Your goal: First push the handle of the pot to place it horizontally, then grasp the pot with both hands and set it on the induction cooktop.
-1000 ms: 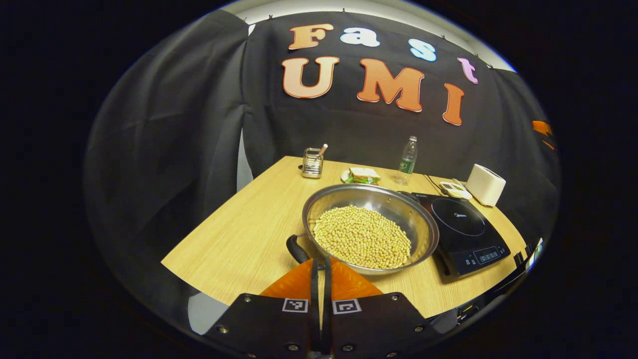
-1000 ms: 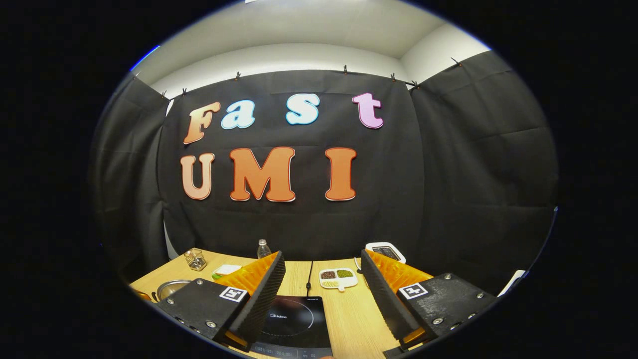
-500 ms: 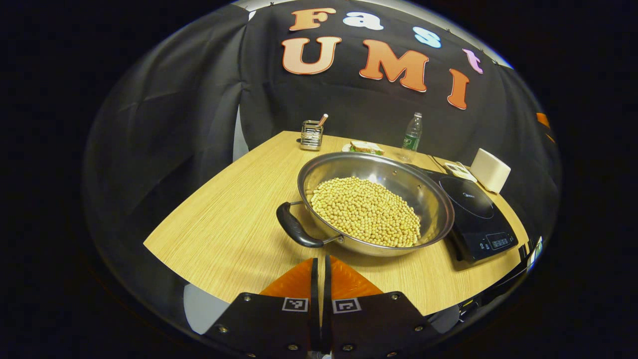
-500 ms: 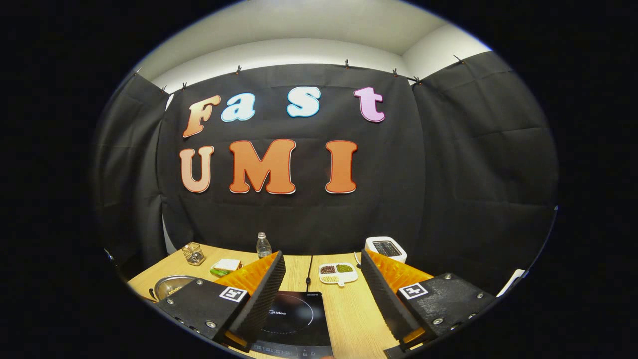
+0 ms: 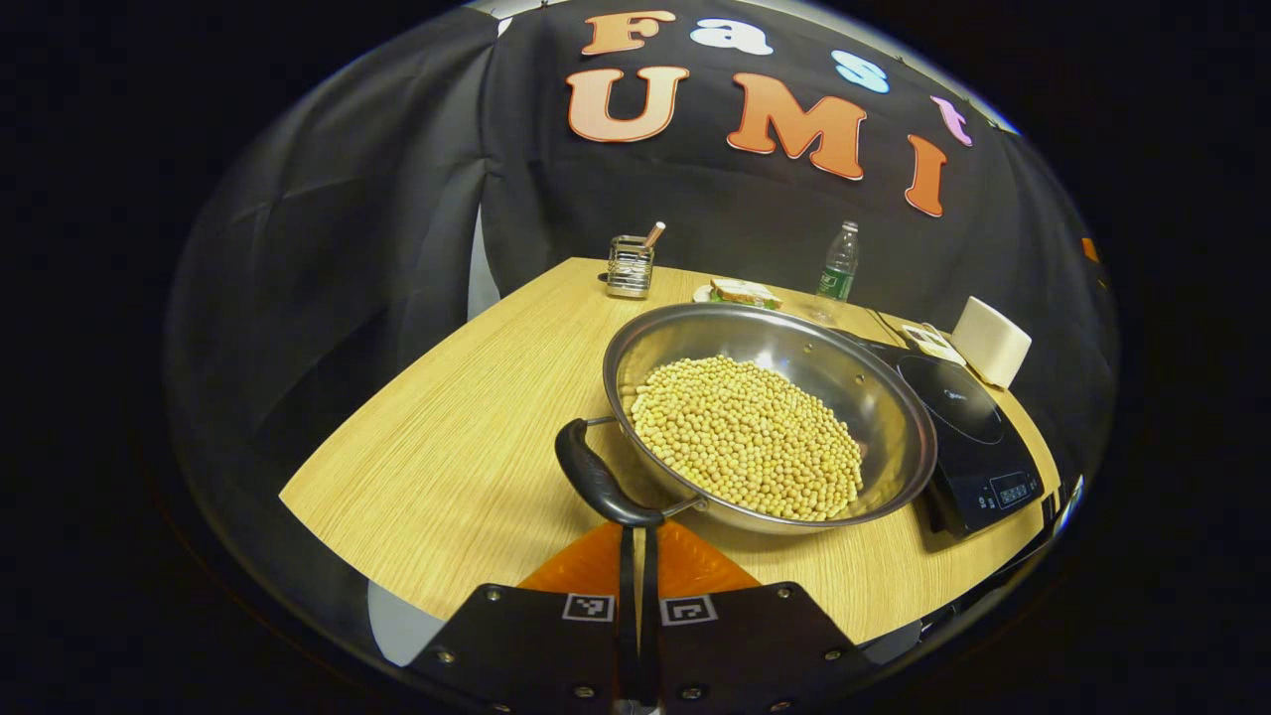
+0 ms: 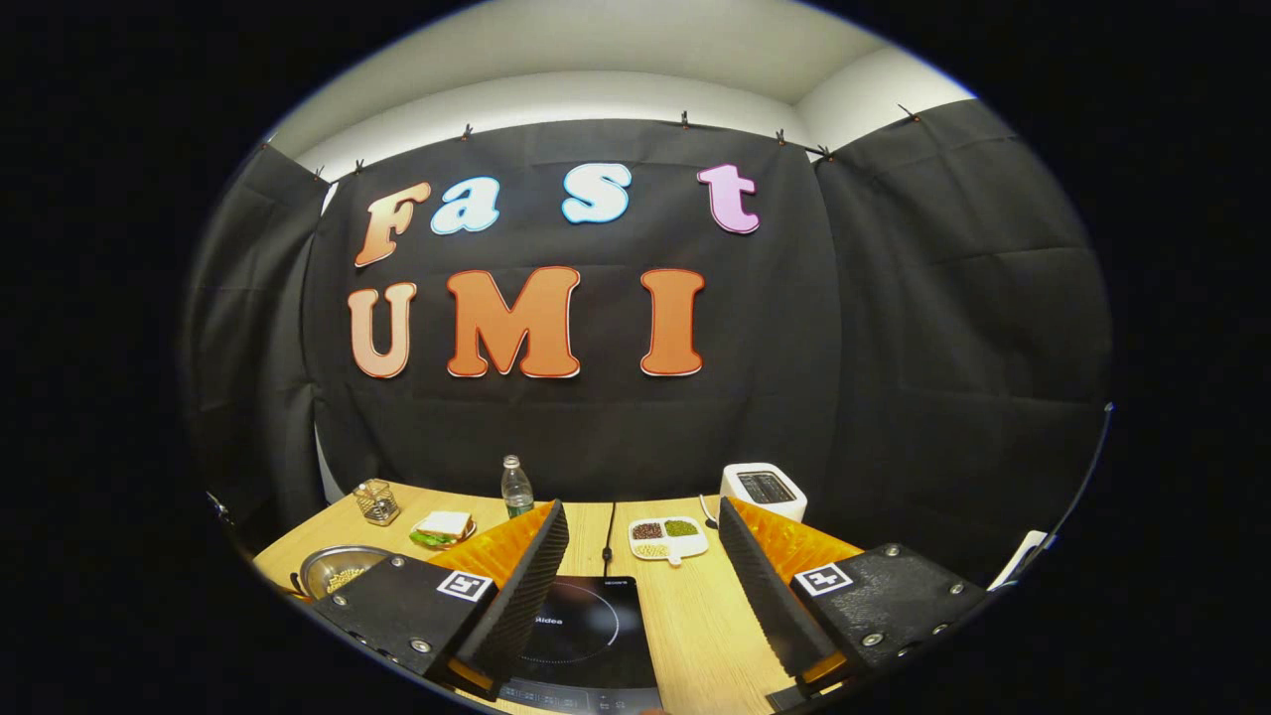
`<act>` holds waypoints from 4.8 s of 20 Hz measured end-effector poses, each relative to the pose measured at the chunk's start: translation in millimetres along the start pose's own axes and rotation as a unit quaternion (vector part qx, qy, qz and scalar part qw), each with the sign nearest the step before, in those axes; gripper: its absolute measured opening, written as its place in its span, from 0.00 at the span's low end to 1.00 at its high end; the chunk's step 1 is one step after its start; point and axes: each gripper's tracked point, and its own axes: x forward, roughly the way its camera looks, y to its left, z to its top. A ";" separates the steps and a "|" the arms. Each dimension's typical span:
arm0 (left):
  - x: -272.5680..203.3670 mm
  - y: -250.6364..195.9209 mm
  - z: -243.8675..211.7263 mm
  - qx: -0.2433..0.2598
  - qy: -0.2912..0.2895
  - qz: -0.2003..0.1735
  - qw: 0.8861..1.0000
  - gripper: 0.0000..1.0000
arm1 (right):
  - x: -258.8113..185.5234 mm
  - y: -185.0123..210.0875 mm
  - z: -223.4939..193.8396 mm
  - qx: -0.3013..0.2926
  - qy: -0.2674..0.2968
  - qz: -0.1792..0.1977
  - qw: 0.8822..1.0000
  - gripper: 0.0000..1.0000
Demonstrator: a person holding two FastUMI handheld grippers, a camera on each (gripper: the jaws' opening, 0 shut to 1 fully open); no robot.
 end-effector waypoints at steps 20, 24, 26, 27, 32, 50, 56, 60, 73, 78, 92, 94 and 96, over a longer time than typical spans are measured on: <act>37.7 42.8 27.6 0.029 -0.019 0.003 0.999 0.03 | -8.6 19.1 10.4 -0.002 -0.017 0.007 1.000 0.95; 48.2 53.1 34.4 0.027 -0.020 0.013 0.999 0.04 | -7.2 20.0 10.5 -0.005 -0.017 0.003 1.000 0.95; 52.8 56.3 37.1 0.034 -0.020 0.015 0.999 0.04 | -6.0 19.7 7.0 -0.007 -0.014 0.002 1.000 0.95; 55.3 58.0 39.7 0.034 -0.021 0.017 0.999 0.04 | -5.8 20.0 6.6 -0.007 -0.012 0.002 1.000 0.95; 70.5 67.1 50.7 0.038 -0.030 0.014 0.999 0.06 | -2.9 24.1 2.0 -0.007 -0.006 0.002 1.000 1.00; 113.1 77.1 74.8 0.040 -0.053 -0.035 0.997 0.02 | 5.0 51.6 -20.8 0.003 0.011 0.002 1.000 0.95; 129.3 77.0 79.3 0.042 -0.052 -0.045 0.997 0.02 | 11.2 59.5 -36.4 0.002 0.023 -0.006 1.000 1.00; 135.5 80.1 84.1 0.038 -0.054 -0.050 0.997 0.02 | 15.2 72.9 -51.3 0.002 0.039 -0.001 0.999 0.95; 107.1 107.3 112.5 0.022 -0.113 -0.046 0.992 0.02 | 17.7 165.7 -98.6 0.014 0.073 0.045 0.996 0.95; 97.1 85.9 136.5 0.043 -0.151 -0.075 0.985 0.05 | 18.7 224.6 -141.7 0.035 0.107 0.071 0.991 0.95; 141.5 64.5 146.3 0.043 -0.141 -0.099 0.984 0.77 | 58.4 316.0 -264.9 0.027 0.216 0.066 0.974 0.95; 149.6 64.4 138.2 0.044 -0.122 -0.100 0.986 0.77 | 63.1 320.0 -275.8 0.023 0.228 0.067 0.971 0.95; 156.5 62.4 132.8 0.040 -0.108 -0.108 0.987 0.77 | 67.2 321.7 -284.9 0.021 0.240 0.066 0.968 0.95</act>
